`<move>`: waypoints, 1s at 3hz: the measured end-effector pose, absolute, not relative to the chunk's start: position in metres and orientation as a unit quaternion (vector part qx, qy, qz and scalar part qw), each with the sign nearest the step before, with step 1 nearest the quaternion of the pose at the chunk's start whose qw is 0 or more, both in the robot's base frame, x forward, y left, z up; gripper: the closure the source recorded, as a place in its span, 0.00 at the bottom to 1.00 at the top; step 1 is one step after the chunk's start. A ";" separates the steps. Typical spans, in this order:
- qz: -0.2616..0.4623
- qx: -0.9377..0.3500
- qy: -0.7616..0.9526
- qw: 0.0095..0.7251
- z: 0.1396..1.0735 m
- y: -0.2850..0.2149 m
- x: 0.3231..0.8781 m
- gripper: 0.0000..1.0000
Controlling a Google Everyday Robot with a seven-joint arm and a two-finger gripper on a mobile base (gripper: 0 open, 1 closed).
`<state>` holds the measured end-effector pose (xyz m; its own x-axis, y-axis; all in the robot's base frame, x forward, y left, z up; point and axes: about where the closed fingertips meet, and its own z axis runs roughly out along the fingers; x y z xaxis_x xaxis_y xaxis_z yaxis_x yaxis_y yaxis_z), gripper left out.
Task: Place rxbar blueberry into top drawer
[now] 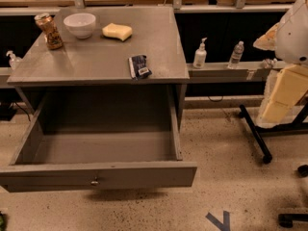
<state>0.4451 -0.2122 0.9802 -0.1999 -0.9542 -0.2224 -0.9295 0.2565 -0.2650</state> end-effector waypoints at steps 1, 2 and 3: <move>-0.036 -0.630 0.751 0.193 0.982 -0.198 0.483 0.00; -0.026 -0.672 0.702 0.233 0.989 -0.145 0.568 0.00; -0.003 -0.692 0.672 0.262 0.992 -0.094 0.625 0.00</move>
Offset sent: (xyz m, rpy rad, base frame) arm 0.1894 0.1066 0.0171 0.0914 -0.1545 0.3041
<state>0.6255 -0.0943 0.9924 0.0959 -0.9330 -0.3470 -0.9293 0.0410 -0.3670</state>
